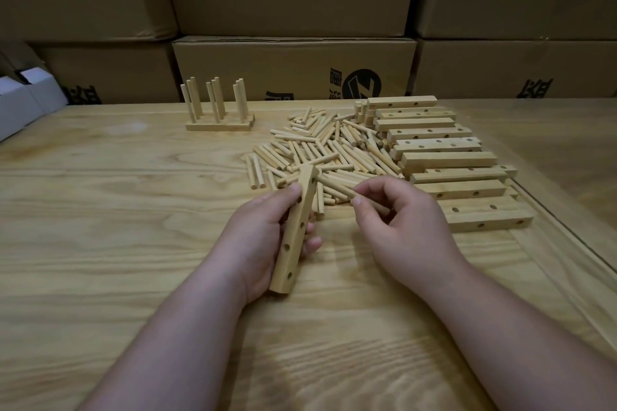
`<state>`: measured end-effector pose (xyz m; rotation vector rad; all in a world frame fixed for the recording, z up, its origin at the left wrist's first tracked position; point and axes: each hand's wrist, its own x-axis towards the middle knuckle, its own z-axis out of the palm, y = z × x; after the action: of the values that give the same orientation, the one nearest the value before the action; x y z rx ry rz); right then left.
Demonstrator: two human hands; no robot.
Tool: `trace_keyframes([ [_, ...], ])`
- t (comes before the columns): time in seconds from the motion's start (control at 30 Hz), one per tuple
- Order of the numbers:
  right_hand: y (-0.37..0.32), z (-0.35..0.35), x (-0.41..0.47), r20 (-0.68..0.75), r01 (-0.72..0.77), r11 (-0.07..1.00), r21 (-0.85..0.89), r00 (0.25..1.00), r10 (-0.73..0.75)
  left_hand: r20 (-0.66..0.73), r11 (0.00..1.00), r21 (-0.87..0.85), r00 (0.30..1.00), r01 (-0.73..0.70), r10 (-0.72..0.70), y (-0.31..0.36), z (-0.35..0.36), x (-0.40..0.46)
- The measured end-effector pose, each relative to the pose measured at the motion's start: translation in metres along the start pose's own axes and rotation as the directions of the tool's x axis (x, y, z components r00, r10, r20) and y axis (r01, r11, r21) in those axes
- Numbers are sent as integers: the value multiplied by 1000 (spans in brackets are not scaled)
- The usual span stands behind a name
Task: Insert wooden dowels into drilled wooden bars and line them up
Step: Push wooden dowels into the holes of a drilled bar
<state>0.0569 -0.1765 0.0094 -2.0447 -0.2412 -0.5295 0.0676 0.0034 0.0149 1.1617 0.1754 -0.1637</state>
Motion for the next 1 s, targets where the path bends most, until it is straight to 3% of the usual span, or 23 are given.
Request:
trace_keyframes([
  [0.17,0,-1,0,-12,37,999,33,999,-36,64,1000,-10,998,-16,17,0,1,-1],
  [0.43,-1,-2,0,-2,90,995,36,996,-90,41,1000,10,999,-19,19,3,-1,-4],
  [1.0,4,-6,5,0,14,1000,-16,1000,-14,122,1000,15,992,7,-9,5,0,-8],
])
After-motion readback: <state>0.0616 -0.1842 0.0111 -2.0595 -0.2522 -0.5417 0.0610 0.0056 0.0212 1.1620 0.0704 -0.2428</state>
